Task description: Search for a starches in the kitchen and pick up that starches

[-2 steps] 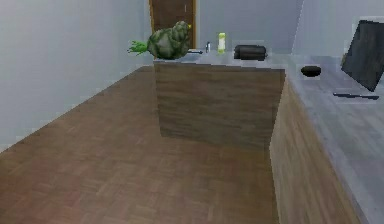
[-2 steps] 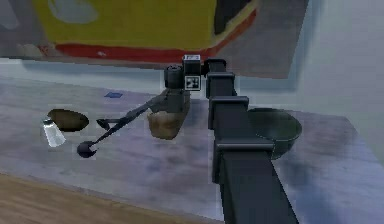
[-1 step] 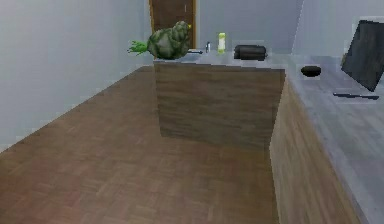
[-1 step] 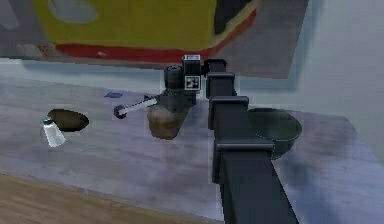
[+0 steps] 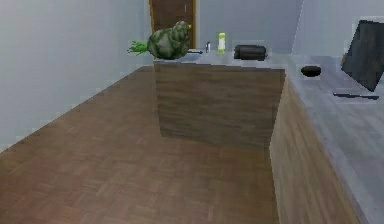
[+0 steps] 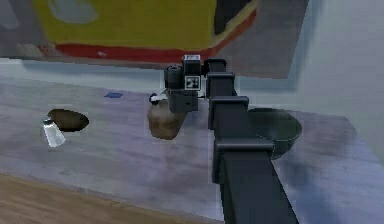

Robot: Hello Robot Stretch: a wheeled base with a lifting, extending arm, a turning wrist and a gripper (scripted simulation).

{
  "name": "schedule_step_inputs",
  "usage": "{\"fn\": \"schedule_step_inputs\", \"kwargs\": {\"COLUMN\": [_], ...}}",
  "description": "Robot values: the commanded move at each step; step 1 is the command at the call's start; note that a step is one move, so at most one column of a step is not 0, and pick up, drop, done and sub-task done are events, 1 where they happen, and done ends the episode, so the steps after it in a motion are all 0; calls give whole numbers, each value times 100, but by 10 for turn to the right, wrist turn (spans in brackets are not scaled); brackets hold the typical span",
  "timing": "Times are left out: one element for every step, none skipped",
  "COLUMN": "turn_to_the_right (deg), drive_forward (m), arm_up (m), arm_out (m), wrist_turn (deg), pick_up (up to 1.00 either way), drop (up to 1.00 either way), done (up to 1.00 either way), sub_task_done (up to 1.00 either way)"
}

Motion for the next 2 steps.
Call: {"fn": "schedule_step_inputs", "kwargs": {"turn_to_the_right": [0,0], "drive_forward": [0,0], "arm_up": [0,0], "arm_out": [0,0], "wrist_turn": [0,0], "pick_up": [100,0], "drop": [0,0], "done": [0,100], "sub_task_done": [0,0]}}
